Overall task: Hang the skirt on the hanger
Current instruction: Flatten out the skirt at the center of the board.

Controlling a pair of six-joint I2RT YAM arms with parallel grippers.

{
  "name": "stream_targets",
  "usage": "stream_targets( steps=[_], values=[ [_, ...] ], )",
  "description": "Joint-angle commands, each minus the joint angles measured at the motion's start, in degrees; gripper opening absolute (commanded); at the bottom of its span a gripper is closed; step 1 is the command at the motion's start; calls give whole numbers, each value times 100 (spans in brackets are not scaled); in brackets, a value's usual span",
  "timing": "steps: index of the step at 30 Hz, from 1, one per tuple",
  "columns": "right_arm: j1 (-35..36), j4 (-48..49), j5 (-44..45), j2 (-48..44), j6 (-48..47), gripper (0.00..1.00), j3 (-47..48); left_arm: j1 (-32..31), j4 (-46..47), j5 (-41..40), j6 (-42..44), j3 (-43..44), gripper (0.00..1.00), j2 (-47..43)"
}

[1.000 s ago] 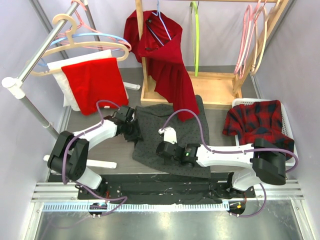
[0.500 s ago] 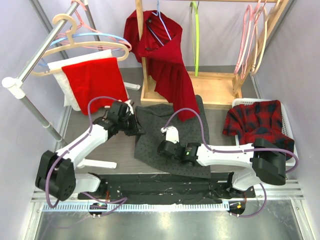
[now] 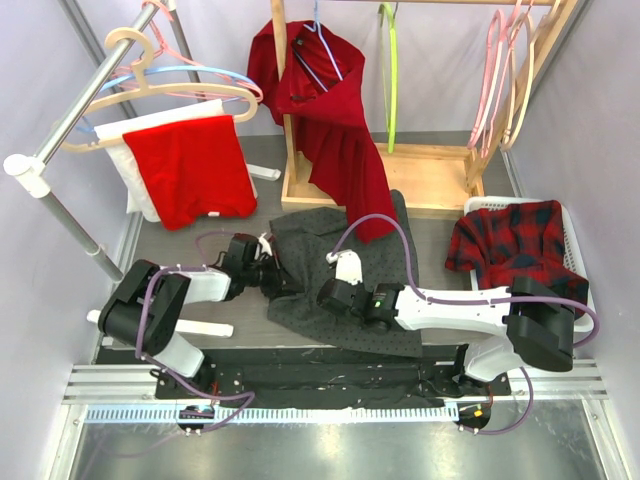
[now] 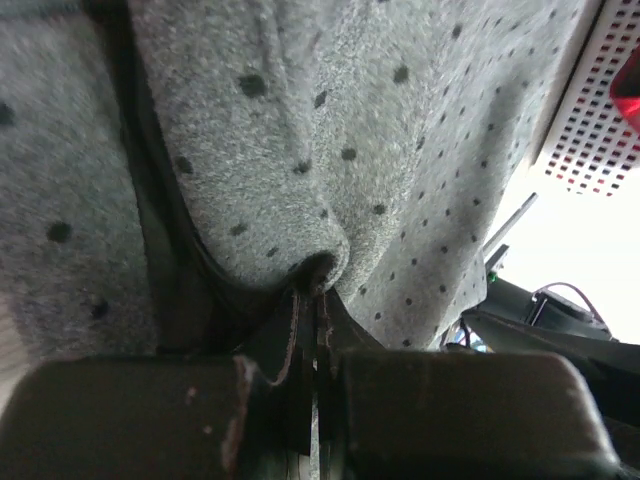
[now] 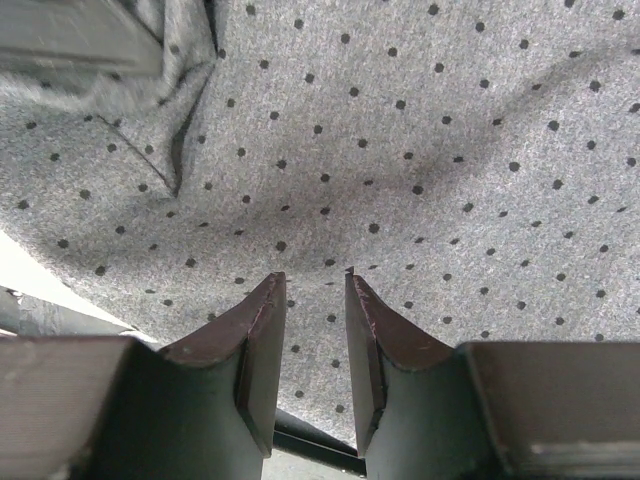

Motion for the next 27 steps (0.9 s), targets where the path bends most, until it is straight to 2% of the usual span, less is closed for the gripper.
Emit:
stream_targets(
  steps=[1, 9, 14, 27],
  values=[
    [-28, 21, 227, -223, 205, 35, -30, 63, 229, -470, 262, -85, 0, -52],
    [-54, 29, 297, -65, 301, 35, -101, 81, -1212, -1323, 799, 301, 0, -807],
    [-247, 21, 359, -13, 767, 32, -461, 90, -2197, -2009, 1054, 530, 0, -1580],
    [-467, -6, 411, -267, 1777, 29, -1313, 239, -2277, -2511, 1160, 144, 0, -1766]
  ],
)
